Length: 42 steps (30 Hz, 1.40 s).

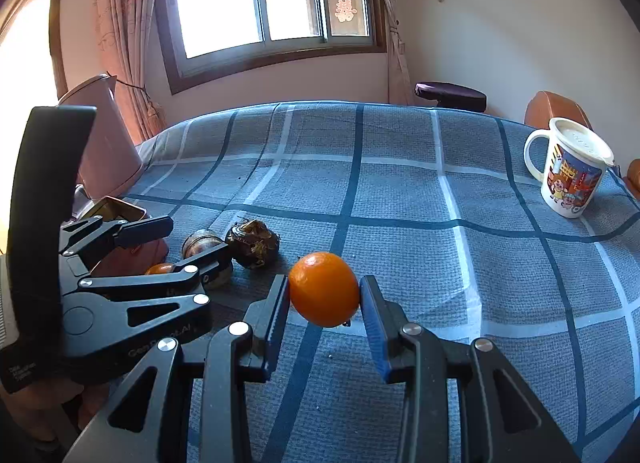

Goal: Organize fruits
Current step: 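Grasp and lift the brown cylindrical item with the left tool while the right holds the mandarin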

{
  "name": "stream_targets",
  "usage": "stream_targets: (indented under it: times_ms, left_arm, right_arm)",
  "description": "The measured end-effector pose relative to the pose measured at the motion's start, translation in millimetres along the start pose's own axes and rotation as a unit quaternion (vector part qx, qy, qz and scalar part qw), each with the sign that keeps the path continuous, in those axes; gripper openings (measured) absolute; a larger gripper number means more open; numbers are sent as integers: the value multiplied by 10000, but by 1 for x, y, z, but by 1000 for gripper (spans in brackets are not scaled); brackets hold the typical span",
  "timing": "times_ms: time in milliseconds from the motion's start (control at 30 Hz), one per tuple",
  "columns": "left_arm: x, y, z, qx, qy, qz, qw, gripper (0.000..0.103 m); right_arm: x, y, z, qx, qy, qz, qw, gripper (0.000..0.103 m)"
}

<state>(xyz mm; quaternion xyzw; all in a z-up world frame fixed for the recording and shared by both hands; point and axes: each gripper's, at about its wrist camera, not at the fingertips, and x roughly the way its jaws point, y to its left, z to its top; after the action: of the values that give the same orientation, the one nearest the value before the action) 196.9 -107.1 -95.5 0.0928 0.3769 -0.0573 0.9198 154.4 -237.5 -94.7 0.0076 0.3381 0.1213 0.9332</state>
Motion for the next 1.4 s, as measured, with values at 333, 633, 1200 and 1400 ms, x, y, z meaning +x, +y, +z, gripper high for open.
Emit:
stream_targets:
  times_ms: [333, 633, 1200, 1400]
  left_arm:
    - [1, -3, -2, 111, 22, -258, 9996, 42]
    - [-13, -3, -5, -45, -307, -450, 9985, 42]
    - [-38, -3, -9, -43, -983, -292, 9947, 42]
    - [-46, -3, -11, -50, -1183, -189, 9928, 42]
  right_arm:
    - [-1, 0, 0, 22, -56, 41, 10000, 38]
    - [-5, -1, 0, 31, -153, 115, 9998, 38]
    - [-18, 3, -1, -93, -528, 193, 9984, 38]
    - [-24, 4, -3, -122, -682, 221, 9974, 38]
